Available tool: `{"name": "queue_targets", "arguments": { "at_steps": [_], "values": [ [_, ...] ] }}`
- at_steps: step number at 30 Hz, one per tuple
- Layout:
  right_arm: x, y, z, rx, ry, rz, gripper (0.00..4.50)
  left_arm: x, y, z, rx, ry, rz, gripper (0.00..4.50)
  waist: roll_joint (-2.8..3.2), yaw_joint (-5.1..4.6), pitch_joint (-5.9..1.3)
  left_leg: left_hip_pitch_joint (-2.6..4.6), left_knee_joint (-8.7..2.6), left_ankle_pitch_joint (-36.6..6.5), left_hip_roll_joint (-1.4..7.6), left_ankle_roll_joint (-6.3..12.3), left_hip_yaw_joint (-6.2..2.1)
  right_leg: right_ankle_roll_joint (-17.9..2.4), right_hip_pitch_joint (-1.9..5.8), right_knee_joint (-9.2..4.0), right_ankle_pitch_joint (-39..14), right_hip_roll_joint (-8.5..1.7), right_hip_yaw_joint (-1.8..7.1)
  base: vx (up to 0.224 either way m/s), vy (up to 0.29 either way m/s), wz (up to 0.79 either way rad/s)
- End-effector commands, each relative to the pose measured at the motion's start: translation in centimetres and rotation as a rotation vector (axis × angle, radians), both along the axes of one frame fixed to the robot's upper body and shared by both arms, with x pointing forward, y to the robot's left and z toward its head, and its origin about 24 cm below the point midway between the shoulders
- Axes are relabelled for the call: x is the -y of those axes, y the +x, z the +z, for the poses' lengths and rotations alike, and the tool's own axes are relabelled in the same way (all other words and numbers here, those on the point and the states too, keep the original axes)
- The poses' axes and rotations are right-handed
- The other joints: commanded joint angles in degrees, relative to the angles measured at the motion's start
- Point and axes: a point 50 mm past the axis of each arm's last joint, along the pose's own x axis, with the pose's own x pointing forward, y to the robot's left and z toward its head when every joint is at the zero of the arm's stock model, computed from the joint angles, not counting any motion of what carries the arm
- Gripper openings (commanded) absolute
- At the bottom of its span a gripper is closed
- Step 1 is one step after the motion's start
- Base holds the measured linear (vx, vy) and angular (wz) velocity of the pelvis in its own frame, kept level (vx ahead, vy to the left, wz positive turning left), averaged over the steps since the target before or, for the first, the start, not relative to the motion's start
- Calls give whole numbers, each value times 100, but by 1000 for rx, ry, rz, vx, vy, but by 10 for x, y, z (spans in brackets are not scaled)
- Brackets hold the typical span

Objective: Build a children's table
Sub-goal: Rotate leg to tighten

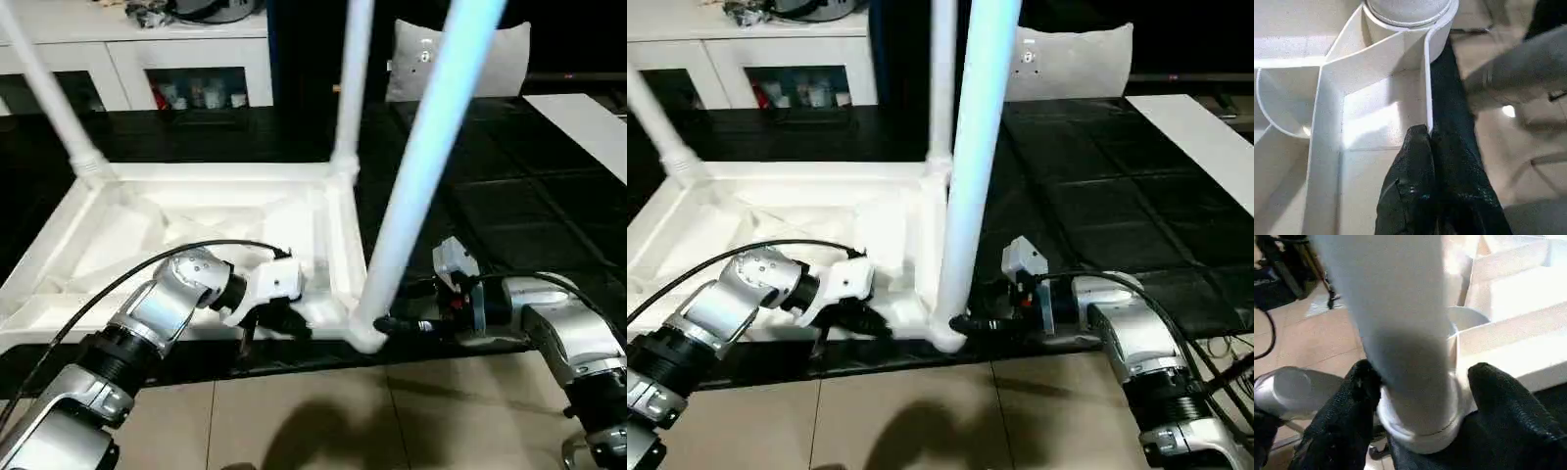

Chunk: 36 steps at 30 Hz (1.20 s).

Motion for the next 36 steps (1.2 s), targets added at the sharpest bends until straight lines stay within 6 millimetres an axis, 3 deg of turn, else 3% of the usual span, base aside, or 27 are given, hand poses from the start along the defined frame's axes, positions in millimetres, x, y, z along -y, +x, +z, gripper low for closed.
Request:
{"name": "queue_targets", "arguments": {
  "at_steps": [1,8,17,23,26,28,30,31,33,36],
  "values": [
    [-1,3,5,23,0,19,278,9,-6,3,-8,15,-109,0,-51,-14,-374,-53,-361,-595,173,498,-11,-755,368,-370,-1804,-373,372,0,0,0],
    [-10,0,3,11,23,71,203,11,-7,4,1,16,-148,0,-49,-6,-375,-60,-362,-590,166,466,-14,-720,375,-375,-1832,-371,367,0,0,0],
    [-12,-5,0,-18,40,96,193,11,-8,3,-15,-6,-132,0,-50,-7,-379,-62,-358,-565,159,465,-13,-681,376,-378,-1860,-364,362,0,0,0],
    [-22,-5,-5,-32,79,-33,193,21,-3,3,-31,-77,36,0,-36,-5,-376,-55,-362,-530,167,443,-14,-705,373,-381,-1800,-363,366,0,0,0],
    [-35,11,-14,-29,56,-256,193,32,1,4,-36,-118,135,0,-40,-61,-333,-28,-376,-757,123,282,-10,-538,349,-469,-2375,-362,331,0,0,0],
    [-47,22,-17,-33,62,-405,193,41,4,4,-34,-141,199,0,-60,-187,-327,-72,-379,-842,77,143,-41,-298,388,-523,-2789,-364,266,0,0,0],
    [-53,26,-19,-28,62,-445,193,46,5,4,-32,-148,230,0,-51,-255,-329,-67,-376,-908,71,139,-49,-221,383,-557,-2857,-362,252,0,0,0],
    [-61,31,-21,-33,59,-515,193,52,10,4,-27,-159,290,0,-51,-356,-329,-69,-358,-949,56,192,-44,-218,370,-566,-2824,-347,254,0,0,0],
    [-71,38,-23,-38,52,-608,193,59,15,5,-12,-165,360,0,-54,-443,-330,-74,-343,-971,40,202,-49,-263,360,-577,-2841,-348,233,0,0,0],
    [-77,51,-26,-48,47,-775,193,69,23,7,21,-188,467,0,-37,-496,-334,-52,-322,-995,21,262,-36,-271,332,-604,-2882,-345,225,0,0,0]
  ]
}}
